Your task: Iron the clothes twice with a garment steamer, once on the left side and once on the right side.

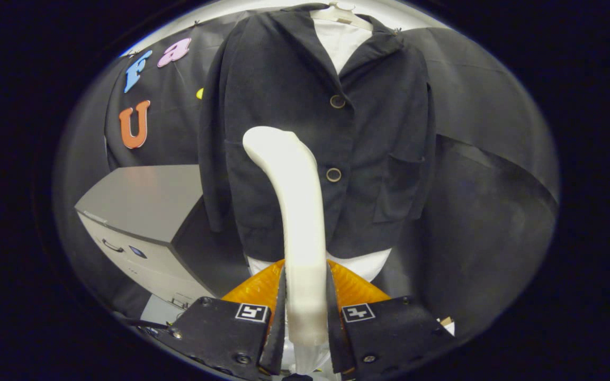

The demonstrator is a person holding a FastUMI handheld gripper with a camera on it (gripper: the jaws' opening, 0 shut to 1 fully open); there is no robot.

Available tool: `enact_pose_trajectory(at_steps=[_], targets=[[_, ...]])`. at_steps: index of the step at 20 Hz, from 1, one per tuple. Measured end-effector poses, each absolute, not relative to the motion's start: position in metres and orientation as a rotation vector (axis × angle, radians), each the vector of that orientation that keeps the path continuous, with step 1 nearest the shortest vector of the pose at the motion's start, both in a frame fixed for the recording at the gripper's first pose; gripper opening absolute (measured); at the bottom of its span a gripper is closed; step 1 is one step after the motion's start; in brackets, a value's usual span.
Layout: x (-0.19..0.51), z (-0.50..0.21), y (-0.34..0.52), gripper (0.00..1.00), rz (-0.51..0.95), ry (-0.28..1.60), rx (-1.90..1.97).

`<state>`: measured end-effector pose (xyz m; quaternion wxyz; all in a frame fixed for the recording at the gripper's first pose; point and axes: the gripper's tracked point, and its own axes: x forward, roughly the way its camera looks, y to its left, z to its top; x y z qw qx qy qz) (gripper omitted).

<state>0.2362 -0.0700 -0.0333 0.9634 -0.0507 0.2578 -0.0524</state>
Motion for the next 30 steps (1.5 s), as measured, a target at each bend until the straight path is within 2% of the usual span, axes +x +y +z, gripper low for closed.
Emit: enact_pose_trajectory(at_steps=[19, 30], targets=[[0.223, -0.141, -0.079, 0.37, -0.128, 0.737, -0.103], [0.215, -0.158, -0.083, 0.37, -0.113, 0.770, -0.052]])
